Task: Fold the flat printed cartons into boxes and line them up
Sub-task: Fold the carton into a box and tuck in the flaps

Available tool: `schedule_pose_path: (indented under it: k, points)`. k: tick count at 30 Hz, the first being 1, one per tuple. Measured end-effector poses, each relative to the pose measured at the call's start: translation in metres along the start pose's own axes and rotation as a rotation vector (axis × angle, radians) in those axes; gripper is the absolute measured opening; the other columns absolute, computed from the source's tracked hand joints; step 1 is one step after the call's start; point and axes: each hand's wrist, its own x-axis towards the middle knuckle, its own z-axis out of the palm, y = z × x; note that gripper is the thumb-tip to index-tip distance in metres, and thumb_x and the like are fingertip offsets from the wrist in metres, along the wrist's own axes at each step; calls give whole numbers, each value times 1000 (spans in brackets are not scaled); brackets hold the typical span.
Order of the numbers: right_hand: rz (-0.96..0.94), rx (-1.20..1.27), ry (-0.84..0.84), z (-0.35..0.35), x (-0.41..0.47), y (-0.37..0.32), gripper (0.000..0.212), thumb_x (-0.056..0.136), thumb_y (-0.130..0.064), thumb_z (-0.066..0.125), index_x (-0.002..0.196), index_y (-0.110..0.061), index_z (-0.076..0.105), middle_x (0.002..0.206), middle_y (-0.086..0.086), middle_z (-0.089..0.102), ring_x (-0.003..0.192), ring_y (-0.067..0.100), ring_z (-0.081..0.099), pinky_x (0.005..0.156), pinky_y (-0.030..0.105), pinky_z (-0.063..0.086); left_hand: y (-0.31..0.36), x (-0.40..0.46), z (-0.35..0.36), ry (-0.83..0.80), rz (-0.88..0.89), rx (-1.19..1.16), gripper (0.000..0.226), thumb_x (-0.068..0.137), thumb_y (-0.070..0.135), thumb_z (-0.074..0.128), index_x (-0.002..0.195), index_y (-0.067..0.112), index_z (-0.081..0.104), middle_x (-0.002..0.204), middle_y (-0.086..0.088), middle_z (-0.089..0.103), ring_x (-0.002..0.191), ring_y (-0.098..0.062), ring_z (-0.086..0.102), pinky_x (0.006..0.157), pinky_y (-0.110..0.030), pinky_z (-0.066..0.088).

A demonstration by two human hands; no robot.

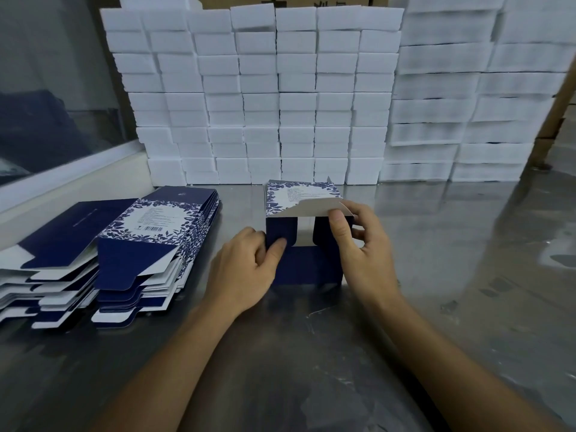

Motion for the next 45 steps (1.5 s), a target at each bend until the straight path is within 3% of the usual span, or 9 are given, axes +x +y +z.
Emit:
schedule_pose_path:
  k: [13,16,19,25,29,34,37,41,45]
  points:
    - [-3,-13,11,0,1,3,39,85,-68,49,118,-49,59,122,-14,62,107,-2,57,96,36,53,-4,1,0,-90,-29,43,50,93,38,63,55,12,42,56,4,45,52,-18,46,53,-35,37]
    - [-3,-11,10,-1,2,3,34,86,-66,50,116,-52,59,122,-13,61,105,-5,57,95,32,52,-7,1,-2,-262,-40,221,40,93,45,57,64,17,52,75,7,51,71,-18,52,66,-34,37]
    - [5,-10,13,-2,2,4,34,87,-63,51,117,-49,60,123,-12,61,106,-5,57,95,30,52,-8,4,-2,-403,-32,434,30,99,43,46,96,22,67,98,7,49,99,-21,50,80,-38,31]
    - [4,-14,16,-1,3,5,38,87,-64,51,119,-45,61,122,-10,62,106,-3,58,95,30,52,-9,5,-4,-442,-36,403,29,99,37,47,91,16,66,90,9,41,95,-20,49,79,-37,34]
    - [-2,-15,14,-1,3,4,46,84,-71,45,119,-45,61,122,-9,61,106,-2,58,96,33,52,-5,3,-7,-355,-17,338,30,93,48,54,92,19,56,97,11,44,89,-15,48,84,-39,39]
    - [-16,-2,4,0,0,4,55,93,-68,27,123,-37,61,123,-4,62,117,15,58,101,49,48,8,3,-13,-127,81,-111,55,95,54,37,144,32,27,140,19,33,122,3,40,99,-23,33]
    - [12,38,-27,1,0,2,43,95,-60,37,121,-36,62,123,-1,63,113,17,61,98,52,50,12,1,-12,-61,105,-148,57,97,53,24,146,25,36,144,10,38,128,1,39,100,-18,33]
    - [-28,-19,-60,-1,1,4,26,102,-42,46,124,-34,60,125,1,61,110,14,60,99,47,50,13,3,-13,40,109,-234,48,101,40,29,133,15,55,130,3,54,123,-6,48,103,-17,34]
    - [-231,-200,35,3,-1,2,21,104,-20,50,118,-25,65,124,1,52,111,5,54,97,42,49,18,5,-11,103,60,-161,37,98,33,47,125,13,62,122,0,56,110,-13,55,84,-39,53]
